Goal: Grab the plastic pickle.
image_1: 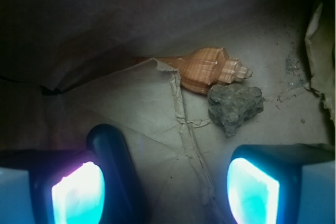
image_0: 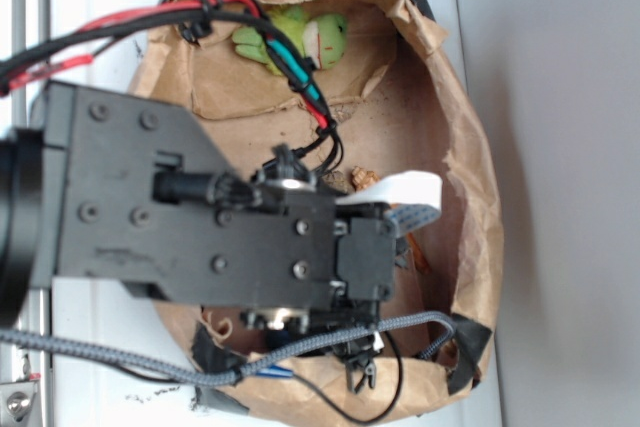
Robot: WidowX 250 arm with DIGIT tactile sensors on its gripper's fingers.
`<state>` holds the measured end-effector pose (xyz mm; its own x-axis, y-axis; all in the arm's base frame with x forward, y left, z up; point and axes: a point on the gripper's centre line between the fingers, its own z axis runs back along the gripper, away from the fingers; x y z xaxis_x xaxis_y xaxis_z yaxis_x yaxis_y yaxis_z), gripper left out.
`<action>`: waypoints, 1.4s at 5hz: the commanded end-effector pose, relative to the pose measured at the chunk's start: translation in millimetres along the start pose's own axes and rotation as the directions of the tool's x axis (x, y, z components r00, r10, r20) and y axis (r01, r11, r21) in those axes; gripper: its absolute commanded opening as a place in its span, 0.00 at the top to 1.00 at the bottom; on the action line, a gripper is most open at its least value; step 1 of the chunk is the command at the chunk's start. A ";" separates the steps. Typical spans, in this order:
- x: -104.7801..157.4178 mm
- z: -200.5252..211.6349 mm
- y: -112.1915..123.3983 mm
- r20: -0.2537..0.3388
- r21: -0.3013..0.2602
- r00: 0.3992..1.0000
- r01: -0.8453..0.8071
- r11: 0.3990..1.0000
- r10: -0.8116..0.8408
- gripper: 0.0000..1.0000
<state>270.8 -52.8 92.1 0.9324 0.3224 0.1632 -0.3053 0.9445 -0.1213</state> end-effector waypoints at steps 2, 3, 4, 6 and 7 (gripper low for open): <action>33.3 -12.6 15.3 0.005 -0.060 0.995 0.104 0.993 -0.104 0.00; 20.1 -17.9 -6.6 -0.012 -0.087 0.987 0.158 0.984 -0.160 0.00; 2.0 -21.6 -23.0 -0.021 -0.088 0.976 0.216 0.972 -0.218 0.00; -15.5 -37.9 -43.5 -0.055 -0.127 0.958 0.272 0.954 -0.281 0.00; -16.8 -58.3 -44.8 -0.078 -0.148 0.946 0.301 0.942 -0.314 0.00</action>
<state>265.3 -102.3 29.0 0.9973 0.0230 0.0702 -0.0091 0.9812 -0.1927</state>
